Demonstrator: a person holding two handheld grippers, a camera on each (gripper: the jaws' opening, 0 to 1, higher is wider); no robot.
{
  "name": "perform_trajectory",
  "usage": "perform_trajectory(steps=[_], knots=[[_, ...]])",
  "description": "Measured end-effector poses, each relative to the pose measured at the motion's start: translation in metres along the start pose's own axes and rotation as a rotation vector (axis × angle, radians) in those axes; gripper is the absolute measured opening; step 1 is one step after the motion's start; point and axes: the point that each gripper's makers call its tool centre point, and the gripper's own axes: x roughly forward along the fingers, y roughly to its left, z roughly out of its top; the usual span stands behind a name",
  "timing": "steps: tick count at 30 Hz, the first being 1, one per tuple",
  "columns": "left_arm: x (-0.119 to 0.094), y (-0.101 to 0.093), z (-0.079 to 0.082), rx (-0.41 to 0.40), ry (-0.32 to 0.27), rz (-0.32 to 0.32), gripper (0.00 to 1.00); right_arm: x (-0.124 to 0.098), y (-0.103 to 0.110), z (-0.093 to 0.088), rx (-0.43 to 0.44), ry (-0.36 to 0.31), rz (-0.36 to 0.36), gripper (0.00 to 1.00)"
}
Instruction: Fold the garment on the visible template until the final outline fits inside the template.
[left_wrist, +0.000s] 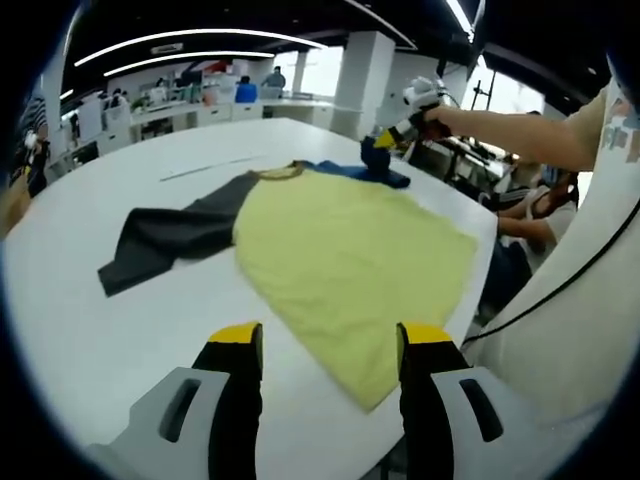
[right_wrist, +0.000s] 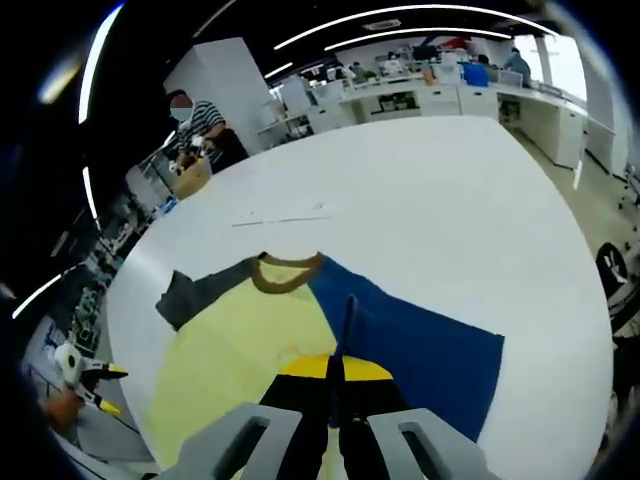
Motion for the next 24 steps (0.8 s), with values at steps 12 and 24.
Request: perform_trajectory(steps=[12,24], knots=[[-0.001,0.002,-0.002,-0.013,-0.002,0.007,0.51,0.025,0.037,0.006,-0.057,0.034,0.050,0.00],[-0.002,0.002,-0.003,-0.015,0.001,0.008,0.51,0.040,0.069,0.013,-0.100,0.054,0.094,0.00]])
